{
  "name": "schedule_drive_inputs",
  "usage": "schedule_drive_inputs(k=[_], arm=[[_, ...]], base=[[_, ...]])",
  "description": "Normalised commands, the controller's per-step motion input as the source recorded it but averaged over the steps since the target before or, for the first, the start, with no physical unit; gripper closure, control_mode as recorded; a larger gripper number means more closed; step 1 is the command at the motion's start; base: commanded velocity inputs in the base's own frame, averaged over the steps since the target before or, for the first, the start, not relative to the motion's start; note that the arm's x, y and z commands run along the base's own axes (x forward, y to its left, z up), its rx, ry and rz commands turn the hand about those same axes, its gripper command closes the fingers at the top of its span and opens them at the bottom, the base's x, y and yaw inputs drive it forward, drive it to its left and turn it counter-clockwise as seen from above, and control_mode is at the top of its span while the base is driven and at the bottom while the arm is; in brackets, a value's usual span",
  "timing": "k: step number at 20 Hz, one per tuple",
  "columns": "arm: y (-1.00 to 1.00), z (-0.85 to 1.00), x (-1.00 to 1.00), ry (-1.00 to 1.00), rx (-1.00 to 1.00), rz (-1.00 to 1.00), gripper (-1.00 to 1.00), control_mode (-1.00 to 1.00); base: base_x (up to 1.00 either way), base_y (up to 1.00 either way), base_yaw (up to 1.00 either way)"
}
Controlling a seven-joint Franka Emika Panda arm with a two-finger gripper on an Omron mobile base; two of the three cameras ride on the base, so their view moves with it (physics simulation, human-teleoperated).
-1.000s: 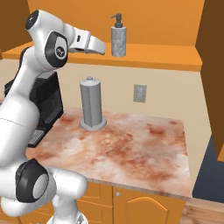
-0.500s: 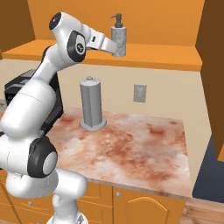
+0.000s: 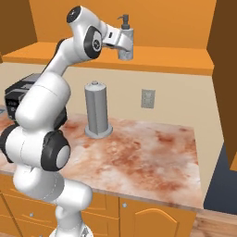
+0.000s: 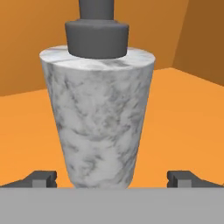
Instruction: Locate and retrieve the soap dispenser and soap dispenser from the cabinet. Place them next to the sink.
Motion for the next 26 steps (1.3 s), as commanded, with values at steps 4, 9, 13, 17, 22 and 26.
schedule_drive_inputs(k=[4,9,13,17,22,26], arm=[[-0.1,-0.04,0.15,-0.06,0.0,0.07,-1.0,-1.0],[-0.13,-0.1,0.11,-0.08,-0.01,0.06,-1.0,-1.0],[-0.13,-0.16,0.15,-0.08,0.0,0.05,-1.0,-1.0],[-0.06,-0.14,0.31,-0.05,0.0,0.04,-1.0,-1.0],[-0.03,-0.04,0.3,-0.03,0.0,0.04,-1.0,-1.0],[0.0,0.0,0.13,0.0,0.0,0.05,1.0,-1.0]], base=[[0.0,0.0,0.0],[0.0,0.0,0.0],[0.0,0.0,0.0],[0.0,0.0,0.0],[0.0,0.0,0.0],[0.0,0.0,0.0]])
